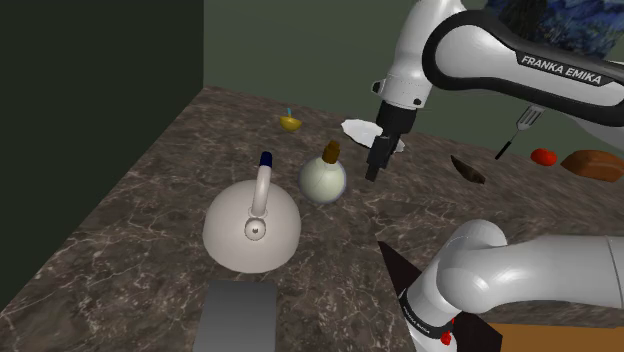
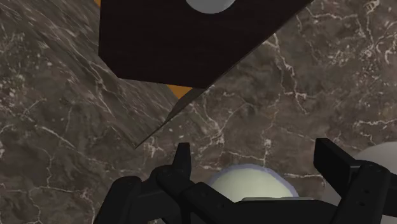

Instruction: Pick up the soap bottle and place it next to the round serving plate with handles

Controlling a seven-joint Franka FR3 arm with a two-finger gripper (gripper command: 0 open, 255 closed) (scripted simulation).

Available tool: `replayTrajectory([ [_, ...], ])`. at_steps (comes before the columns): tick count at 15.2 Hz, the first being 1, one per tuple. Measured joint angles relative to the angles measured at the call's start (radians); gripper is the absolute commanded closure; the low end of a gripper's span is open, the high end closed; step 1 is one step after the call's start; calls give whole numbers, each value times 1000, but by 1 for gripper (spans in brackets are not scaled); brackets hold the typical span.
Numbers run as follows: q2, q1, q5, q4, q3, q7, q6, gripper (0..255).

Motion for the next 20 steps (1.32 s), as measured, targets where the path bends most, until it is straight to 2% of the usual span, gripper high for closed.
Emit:
replayTrajectory([
  [3, 38, 0, 6, 34, 12, 17, 11, 0],
  [12, 324, -16, 8, 289, 77, 115, 95, 0],
  [20, 321, -12, 14, 207, 88, 122, 178, 0],
])
